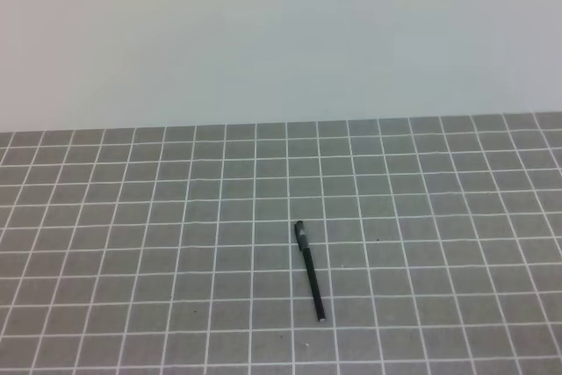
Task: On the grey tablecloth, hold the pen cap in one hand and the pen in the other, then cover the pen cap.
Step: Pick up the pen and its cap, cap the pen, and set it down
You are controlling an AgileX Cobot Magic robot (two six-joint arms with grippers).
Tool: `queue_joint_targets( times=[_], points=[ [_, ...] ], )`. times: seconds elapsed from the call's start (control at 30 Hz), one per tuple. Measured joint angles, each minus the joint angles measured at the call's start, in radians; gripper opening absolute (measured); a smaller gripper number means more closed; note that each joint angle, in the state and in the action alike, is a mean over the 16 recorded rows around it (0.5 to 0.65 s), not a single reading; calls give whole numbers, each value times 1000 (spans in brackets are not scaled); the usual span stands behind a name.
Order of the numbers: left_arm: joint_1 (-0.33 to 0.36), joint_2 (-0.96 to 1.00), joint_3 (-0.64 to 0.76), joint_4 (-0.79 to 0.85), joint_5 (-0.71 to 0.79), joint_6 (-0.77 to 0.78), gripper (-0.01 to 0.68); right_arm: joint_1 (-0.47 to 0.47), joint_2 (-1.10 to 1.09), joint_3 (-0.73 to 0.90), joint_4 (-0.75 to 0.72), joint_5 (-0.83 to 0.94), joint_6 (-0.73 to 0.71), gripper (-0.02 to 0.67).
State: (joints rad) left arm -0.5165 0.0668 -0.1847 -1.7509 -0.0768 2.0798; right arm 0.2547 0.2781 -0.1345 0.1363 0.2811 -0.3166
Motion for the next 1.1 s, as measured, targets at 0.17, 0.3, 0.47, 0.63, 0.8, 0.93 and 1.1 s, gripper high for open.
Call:
queue_joint_targets(
  times=[0.17,0.3,0.47,0.63,0.8,0.93,1.1],
  points=[
    [11,0,0,0,4,0,-1,-123,-130,80,17,-50,3,5],
    [58,1,0,-10,8,0,-1,-182,-212,123,27,-59,4,5],
    [160,2,0,-20,13,-1,-1,-209,-284,131,30,-17,5,5],
    [289,2,0,-20,15,-2,-1,-217,-301,128,17,26,15,5],
    [396,7,0,-15,13,-19,-1,-217,-300,127,-1,32,51,5],
    [440,34,0,-15,15,-41,-1,-217,-300,127,-22,33,89,5],
    [465,80,0,-20,20,-70,-1,-217,-299,127,-57,35,153,5]
  ],
)
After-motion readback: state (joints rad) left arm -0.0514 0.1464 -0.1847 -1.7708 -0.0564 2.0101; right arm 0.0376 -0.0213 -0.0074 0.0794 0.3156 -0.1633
